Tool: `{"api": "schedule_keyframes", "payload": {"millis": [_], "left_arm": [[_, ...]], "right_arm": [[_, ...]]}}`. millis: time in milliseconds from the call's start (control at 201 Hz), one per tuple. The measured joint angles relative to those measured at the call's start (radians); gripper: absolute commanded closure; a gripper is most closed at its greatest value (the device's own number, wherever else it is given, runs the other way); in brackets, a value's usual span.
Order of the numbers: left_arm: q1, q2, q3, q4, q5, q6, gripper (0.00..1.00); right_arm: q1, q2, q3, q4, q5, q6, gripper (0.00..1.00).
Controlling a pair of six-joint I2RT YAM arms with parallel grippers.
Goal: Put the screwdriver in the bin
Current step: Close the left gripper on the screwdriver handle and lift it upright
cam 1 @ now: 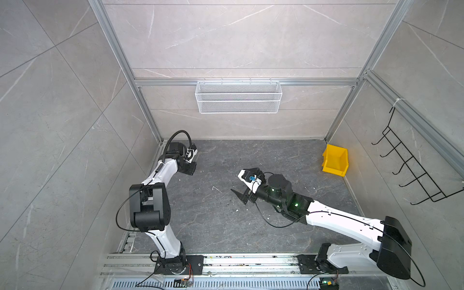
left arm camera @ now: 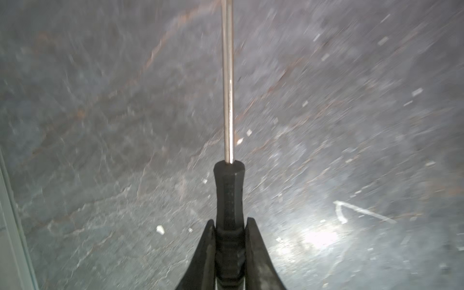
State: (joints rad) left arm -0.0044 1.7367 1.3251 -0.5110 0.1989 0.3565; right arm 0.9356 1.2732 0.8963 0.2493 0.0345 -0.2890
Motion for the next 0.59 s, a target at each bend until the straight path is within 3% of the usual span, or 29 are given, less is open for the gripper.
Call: {"api": "schedule_keyframes", "payload": {"millis": [593], "left_arm": [[-0.325,-0.089,-0.083,0.433,0.248,-0.381,1.00]], "right_arm": [[-0.181,-0.270,-0.141,-0.048,0.016,0.080,0.01]]}}
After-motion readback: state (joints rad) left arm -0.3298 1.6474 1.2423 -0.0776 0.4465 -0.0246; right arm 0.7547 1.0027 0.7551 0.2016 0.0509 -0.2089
